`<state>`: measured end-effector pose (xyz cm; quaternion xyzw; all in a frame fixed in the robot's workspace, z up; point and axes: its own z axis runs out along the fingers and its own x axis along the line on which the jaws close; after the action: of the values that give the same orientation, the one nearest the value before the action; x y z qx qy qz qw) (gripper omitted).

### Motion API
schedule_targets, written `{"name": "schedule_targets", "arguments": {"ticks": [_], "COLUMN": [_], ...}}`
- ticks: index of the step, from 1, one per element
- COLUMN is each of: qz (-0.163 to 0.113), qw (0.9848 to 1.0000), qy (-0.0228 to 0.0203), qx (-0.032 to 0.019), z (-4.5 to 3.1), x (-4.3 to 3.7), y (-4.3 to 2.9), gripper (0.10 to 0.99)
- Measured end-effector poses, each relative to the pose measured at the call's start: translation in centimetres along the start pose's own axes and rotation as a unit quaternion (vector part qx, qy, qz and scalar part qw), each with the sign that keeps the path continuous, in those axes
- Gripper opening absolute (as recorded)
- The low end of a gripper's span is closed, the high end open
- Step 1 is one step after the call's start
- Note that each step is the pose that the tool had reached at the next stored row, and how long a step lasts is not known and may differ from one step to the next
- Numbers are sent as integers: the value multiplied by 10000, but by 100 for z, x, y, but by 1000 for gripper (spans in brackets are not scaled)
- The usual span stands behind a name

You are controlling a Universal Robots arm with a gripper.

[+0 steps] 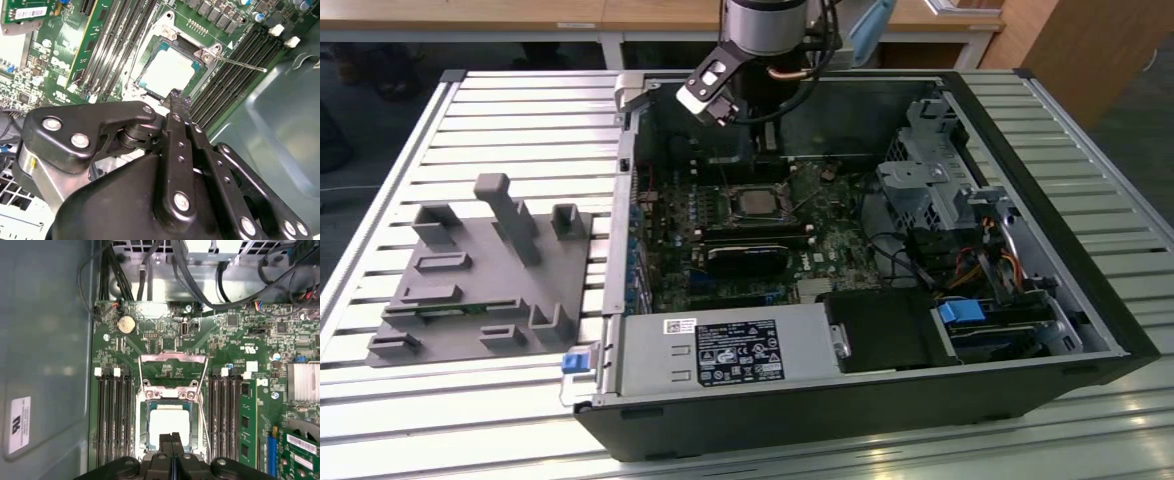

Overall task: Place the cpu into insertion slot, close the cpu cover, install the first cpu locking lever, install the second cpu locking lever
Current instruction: 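Close the cpu cover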

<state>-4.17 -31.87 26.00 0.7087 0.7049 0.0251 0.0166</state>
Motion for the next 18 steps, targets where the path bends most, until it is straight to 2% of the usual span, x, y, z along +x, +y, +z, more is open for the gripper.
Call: {"name": "schedule_targets", "arguments": {"ticks": [6, 11, 14, 16, 18], "qz": [1, 0, 2, 2, 2], "qw": [10000, 10000, 10000, 10000, 10000], "qy": [0, 1, 11, 35, 47], "qx": [0, 0, 3, 3, 3], "z": [-17, -17, -13, -9, -15], "x": [-44, -129, -137, -137, -137], "y": [0, 4, 87, 143, 155], "gripper": [106, 106, 106, 106, 106]}}
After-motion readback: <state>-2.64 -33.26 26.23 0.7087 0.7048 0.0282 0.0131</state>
